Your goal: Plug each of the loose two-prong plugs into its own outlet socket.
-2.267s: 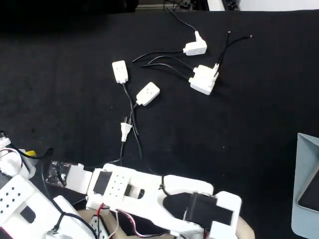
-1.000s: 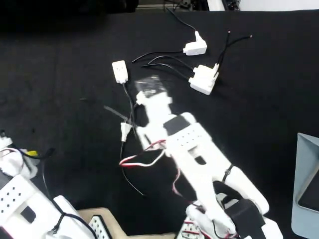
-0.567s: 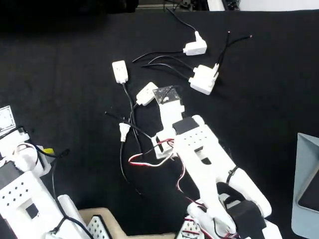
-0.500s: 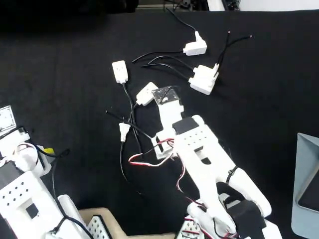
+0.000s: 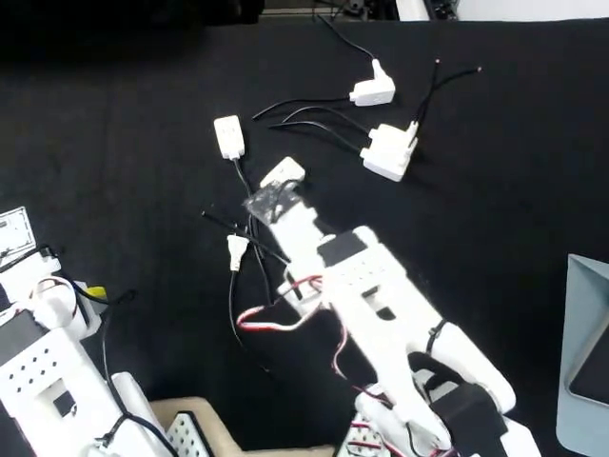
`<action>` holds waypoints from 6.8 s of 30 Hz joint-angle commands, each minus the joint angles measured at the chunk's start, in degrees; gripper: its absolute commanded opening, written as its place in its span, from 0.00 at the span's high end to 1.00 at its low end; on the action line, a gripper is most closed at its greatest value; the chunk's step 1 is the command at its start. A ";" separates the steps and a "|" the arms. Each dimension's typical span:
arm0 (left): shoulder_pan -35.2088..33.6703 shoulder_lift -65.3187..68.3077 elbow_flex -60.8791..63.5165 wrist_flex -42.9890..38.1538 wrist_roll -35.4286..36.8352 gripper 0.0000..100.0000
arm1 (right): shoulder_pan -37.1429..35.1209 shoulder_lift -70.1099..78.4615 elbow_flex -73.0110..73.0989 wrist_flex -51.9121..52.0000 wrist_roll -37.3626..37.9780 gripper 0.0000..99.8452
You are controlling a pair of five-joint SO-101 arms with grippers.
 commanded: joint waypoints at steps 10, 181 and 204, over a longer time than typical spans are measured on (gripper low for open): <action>0.66 -0.70 -0.13 -0.97 0.62 0.72 | 1.14 -1.36 2.42 -5.36 1.49 0.86; 57.71 90.46 -96.48 6.51 -0.26 0.97 | 23.91 -49.10 19.03 -36.13 -34.46 0.99; 46.99 59.34 -72.48 27.69 -19.08 0.95 | 23.56 -49.10 19.03 -35.87 -34.46 0.99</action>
